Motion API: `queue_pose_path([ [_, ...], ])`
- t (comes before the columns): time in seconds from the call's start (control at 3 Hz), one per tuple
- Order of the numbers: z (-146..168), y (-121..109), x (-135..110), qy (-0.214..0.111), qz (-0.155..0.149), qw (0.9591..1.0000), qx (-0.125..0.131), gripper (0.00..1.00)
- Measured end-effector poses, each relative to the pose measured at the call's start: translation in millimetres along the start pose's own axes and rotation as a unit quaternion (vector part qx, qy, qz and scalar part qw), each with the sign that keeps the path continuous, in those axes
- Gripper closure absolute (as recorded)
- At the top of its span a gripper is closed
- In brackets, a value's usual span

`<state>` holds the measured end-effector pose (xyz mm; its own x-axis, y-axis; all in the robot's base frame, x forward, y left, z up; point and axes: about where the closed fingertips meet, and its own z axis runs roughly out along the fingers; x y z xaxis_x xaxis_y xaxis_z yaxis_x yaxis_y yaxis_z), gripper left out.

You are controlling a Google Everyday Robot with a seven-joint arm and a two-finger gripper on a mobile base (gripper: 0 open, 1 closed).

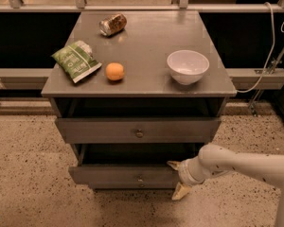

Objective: Open middle drawer

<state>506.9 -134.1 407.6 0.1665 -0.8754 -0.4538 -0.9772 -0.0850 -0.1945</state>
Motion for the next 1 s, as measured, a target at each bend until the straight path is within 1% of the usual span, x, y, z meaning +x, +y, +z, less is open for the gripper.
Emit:
queue_pose_path([
  [0.33,-13,37,-4,0.0,-0.001,0.9997,-0.023,0.2],
  [0.67,-23,68,-8,0.002,0.0,0.9989,-0.047,0.2],
  [1.0,-42,100,-17,-0.002,0.004,0.9972,-0.075,0.19],
])
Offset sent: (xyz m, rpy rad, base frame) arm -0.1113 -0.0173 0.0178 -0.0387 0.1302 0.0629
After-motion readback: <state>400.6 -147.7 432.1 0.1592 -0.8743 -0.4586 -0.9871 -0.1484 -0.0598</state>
